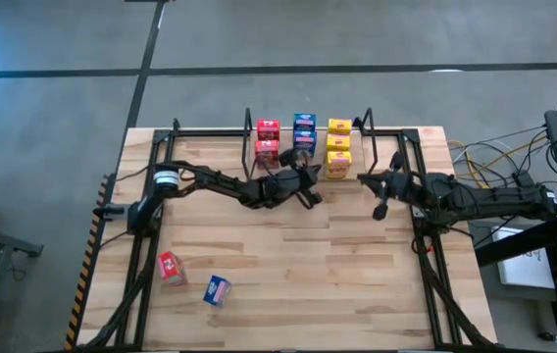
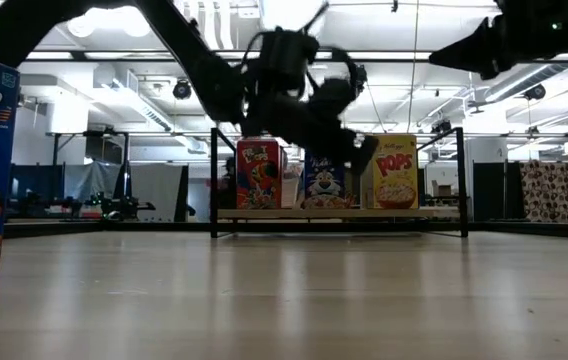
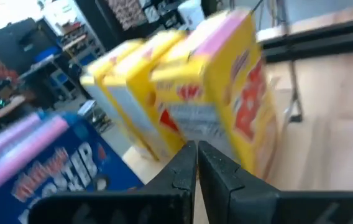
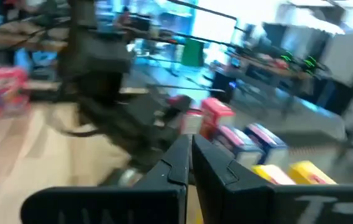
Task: Stack cereal on shelf
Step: Adjust the top yellow cereal box on the shelf
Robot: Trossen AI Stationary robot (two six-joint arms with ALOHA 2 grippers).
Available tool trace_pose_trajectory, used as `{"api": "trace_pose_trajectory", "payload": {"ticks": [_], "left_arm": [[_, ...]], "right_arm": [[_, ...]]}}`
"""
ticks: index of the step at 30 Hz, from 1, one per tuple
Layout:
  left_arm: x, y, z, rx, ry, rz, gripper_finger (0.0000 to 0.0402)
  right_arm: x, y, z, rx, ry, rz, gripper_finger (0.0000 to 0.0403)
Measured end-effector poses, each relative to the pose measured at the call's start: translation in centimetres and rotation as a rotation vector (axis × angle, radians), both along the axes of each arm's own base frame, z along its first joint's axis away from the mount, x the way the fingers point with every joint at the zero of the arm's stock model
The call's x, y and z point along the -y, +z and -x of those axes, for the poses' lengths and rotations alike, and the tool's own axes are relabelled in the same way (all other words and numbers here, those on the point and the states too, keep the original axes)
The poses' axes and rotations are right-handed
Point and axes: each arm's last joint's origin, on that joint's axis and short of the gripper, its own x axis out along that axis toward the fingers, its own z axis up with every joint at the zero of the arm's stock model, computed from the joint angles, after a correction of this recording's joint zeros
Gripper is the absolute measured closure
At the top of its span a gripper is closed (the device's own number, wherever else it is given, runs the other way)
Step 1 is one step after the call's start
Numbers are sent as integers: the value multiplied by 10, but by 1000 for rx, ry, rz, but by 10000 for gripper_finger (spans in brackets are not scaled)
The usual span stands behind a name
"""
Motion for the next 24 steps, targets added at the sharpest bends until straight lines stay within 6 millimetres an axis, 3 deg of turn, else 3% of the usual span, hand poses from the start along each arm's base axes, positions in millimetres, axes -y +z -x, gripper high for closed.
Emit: {"api": "trace_pose_trajectory", "payload": {"ticks": [6, 14, 18, 24], "left_arm": [[16, 43, 23, 36, -97, -55, 401], [31, 108, 92, 170, -283, -59, 401], [36, 127, 126, 229, -293, -57, 401], [41, 138, 164, 287, -297, -60, 401]], "right_arm": [[2, 13, -10, -25, -77, -167, 394], [10, 40, -38, -100, -179, -284, 394], [22, 62, -52, -180, -259, -293, 394], [56, 92, -70, -326, -435, -332, 394]]}}
